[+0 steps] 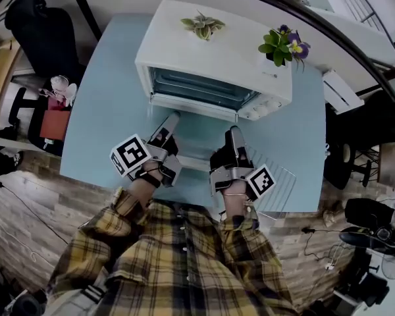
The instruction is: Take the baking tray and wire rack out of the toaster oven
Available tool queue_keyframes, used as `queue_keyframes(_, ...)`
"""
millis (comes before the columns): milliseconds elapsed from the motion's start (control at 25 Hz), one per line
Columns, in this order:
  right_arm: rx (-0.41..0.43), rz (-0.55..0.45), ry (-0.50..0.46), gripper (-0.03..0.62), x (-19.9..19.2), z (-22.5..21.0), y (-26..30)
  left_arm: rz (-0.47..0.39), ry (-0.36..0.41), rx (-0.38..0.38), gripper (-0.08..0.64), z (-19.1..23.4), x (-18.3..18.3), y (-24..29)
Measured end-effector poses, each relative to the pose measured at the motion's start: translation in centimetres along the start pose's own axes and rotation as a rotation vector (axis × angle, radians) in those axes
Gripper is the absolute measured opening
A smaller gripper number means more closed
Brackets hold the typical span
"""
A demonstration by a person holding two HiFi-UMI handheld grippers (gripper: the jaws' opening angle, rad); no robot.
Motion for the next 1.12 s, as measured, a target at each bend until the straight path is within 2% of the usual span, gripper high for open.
queue_keyframes(160,-0.016,-0.014,0.012,0.239,-0.7,-0.9,3.7,-0.021,-0.008,0.018,0.222,1.5,3.0,2.0)
queue_keyframes(320,-0.06,-0.069,0.06,0.239,-0.7,-3.0,6.7,-0.054,-0.071,0.047,0.221,3.6,4.8,3.9)
queue_keyframes(680,-0.164,-0.198,0.143,0.239,-0.5,-8.2,11.2,-0.035,-0.102,0.088,0.212,5.9,5.8,5.9)
queue_keyframes(920,-0.16,-0.296,0.129,0.236,0.4,-10.2,13.4,-0.03,-0.087,0.096,0.204,6.1,6.4,5.3)
queue_keyframes(1040,-0.156,-0.328,0.125,0.19,0.6,-10.6,14.1,-0.035,-0.091,0.101,0.204,6.4,6.9,5.0)
queue_keyframes(1120,-0.161,-0.343,0.116,0.097,0.7,-10.7,14.3,-0.036,-0.093,0.104,0.202,6.5,7.0,4.9)
Point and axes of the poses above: the fingertips, and each gripper's own axes: y forward along the fingers, z to its left, x out of its top, the point moved 7 cm from there along -y, backward along the fingers, and after that the axes turned 3 degrees about x, right-handed, at the moved point
